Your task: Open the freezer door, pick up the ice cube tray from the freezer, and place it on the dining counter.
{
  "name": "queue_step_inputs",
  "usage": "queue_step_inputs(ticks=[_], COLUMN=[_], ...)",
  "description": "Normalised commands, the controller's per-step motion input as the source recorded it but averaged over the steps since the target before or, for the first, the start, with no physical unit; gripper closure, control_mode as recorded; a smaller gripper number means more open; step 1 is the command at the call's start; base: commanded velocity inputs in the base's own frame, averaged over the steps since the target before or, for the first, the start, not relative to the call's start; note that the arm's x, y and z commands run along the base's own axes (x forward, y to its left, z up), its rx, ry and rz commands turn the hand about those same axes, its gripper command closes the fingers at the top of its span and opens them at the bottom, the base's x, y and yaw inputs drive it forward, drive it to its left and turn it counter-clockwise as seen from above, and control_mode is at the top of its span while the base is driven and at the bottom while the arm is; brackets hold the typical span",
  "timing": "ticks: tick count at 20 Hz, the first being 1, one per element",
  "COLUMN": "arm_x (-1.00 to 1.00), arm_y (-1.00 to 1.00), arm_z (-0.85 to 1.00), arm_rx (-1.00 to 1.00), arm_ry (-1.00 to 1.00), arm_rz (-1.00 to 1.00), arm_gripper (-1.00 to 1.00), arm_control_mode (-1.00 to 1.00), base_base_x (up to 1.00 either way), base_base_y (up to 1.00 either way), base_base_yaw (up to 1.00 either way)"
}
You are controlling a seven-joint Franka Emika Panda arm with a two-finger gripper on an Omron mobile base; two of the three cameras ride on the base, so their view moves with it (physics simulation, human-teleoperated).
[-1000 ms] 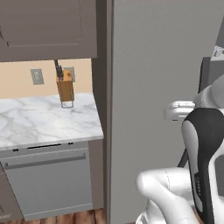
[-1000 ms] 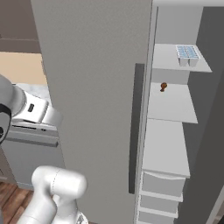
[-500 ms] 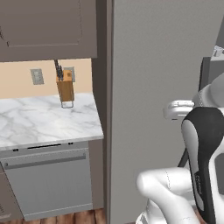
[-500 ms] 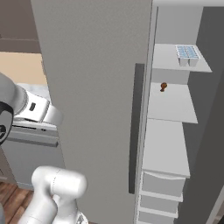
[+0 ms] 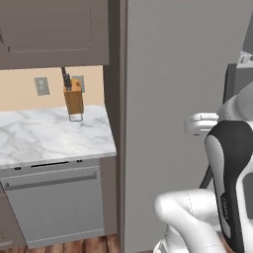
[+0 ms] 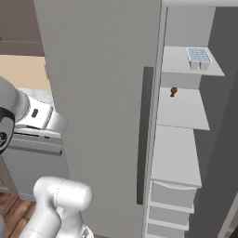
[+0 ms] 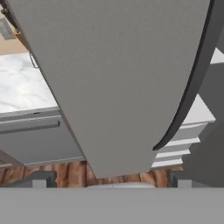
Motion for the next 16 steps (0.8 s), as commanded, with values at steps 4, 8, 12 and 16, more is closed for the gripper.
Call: queue_step_inputs(ticks=[4,8,12,16], arm_x=[0.00,0.00,0.00,0.00], arm_y=[0.00,0.00,0.00,0.00], arm_z=[0.00,0.00,0.00,0.00], arm_rx=[0.00,0.00,0.00,0.00], arm_ry=[0.00,0.00,0.00,0.00], arm_rz=[0.00,0.00,0.00,0.00], arm_gripper=[-1.00,-1.00,-1.00,-1.00], arm_control_mode=[1.00,1.00,1.00,1.00], base_base_x=[-0.71,-0.61,-0.08,0.12], base_base_y=[-0.45,-0.63,-0.65,-0.59], base_base_yaw=[0.00,0.00,-0.01,-0.02])
